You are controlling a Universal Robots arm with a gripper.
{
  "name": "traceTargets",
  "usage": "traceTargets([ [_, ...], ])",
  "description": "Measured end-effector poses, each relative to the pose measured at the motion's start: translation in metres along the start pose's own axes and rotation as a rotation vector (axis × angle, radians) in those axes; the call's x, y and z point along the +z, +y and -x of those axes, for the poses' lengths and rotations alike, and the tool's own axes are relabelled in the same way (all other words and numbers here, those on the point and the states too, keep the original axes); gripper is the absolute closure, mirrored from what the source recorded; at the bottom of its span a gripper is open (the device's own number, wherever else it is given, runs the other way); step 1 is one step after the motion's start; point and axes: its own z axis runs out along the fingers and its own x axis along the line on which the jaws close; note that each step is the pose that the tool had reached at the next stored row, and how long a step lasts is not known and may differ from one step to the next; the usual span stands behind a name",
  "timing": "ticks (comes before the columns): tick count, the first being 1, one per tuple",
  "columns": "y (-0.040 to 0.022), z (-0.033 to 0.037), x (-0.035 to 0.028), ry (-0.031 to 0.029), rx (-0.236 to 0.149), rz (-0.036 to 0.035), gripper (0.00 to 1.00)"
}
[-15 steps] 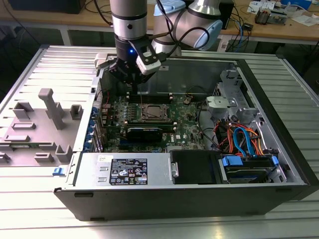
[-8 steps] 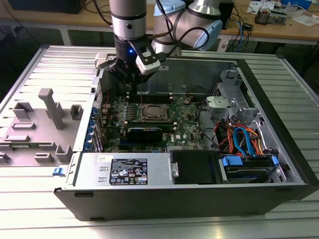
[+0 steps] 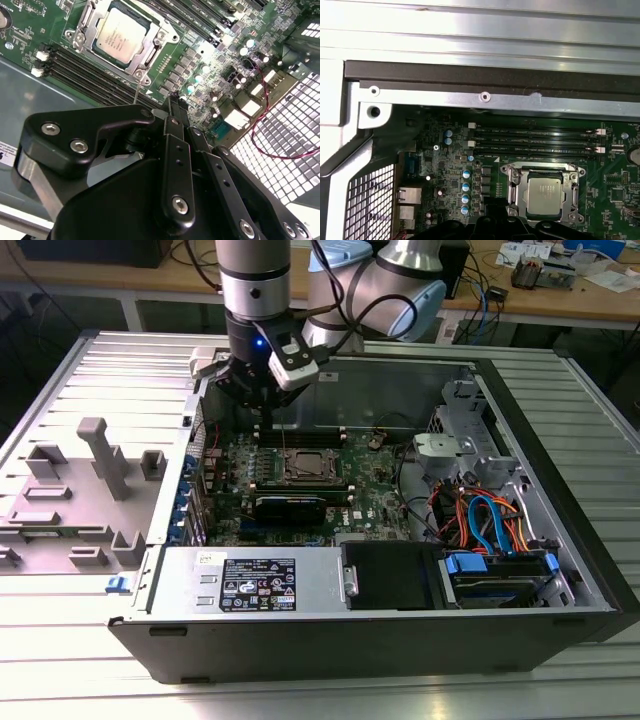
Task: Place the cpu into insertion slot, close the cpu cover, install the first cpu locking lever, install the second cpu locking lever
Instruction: 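Install the first cpu locking lever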
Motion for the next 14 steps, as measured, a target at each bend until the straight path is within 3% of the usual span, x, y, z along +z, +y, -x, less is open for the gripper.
traceTargets([
  [14, 0.0085, 0.0003, 0.0041, 0.0000, 0.000, 0.0013, 0.89],
])
